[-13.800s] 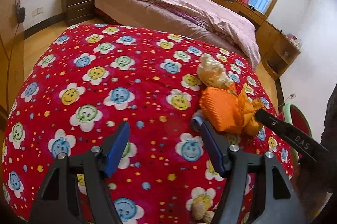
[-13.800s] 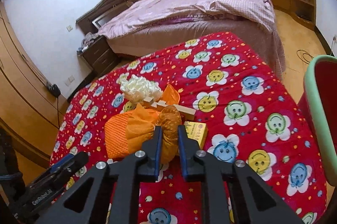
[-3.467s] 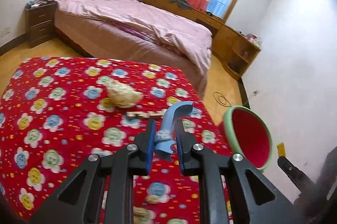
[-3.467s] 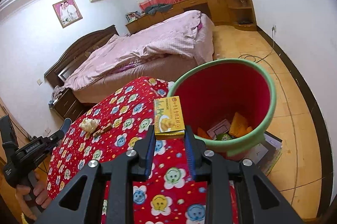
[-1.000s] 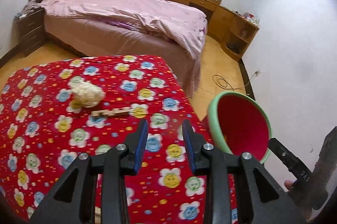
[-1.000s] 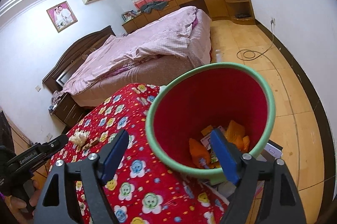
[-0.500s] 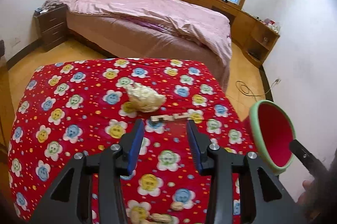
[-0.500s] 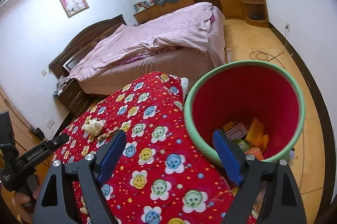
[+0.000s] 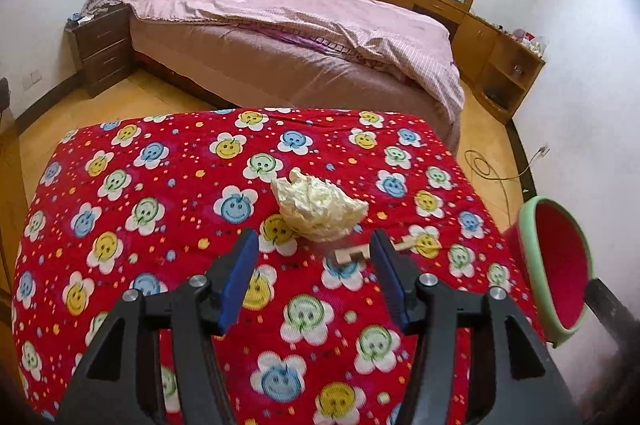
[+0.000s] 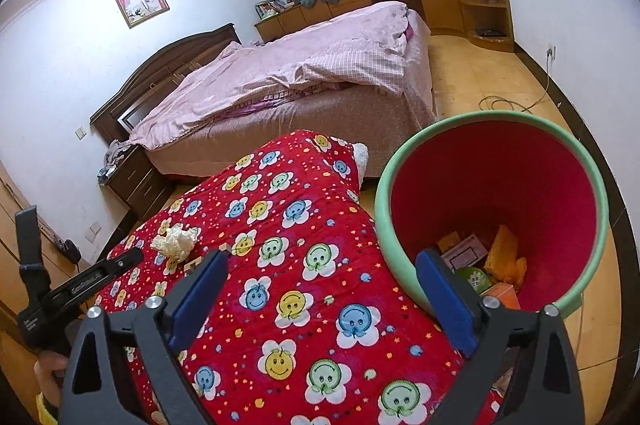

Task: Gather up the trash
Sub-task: 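Close the left tool on the crumpled white paper and lift it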

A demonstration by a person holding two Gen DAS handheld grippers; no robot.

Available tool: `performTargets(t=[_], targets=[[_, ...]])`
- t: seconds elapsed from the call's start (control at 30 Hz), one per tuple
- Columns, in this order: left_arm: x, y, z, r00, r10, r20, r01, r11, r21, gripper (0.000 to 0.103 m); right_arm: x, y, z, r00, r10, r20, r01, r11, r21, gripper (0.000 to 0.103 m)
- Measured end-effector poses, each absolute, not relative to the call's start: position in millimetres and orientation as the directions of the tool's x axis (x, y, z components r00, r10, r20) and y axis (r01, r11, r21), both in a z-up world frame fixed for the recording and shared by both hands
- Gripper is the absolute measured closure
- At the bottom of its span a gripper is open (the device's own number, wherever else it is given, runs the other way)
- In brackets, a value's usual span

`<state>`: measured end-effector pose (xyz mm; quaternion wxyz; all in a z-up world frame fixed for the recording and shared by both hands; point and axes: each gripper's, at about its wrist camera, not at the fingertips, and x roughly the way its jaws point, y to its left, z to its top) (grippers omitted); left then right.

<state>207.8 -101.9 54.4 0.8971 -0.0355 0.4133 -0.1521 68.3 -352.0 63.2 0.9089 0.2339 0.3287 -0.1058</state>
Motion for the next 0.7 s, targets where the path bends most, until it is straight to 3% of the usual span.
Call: performTargets(t=[0.47,0.7], targets=[[260,-131,20,0.580,-0.265,-0.770,0.250,0.958,-0.141,0.045,84,-372,31,0.734,-0.032,-0.679,0.385,0.843,0.376,0.005],[270,-132,4,0.543,-0.302,-0.783,0.233,0.951,-0.204,0.045,85,-378,27,0.728,-0.034,-0.685,0.396,0.836,0.380,0.005]])
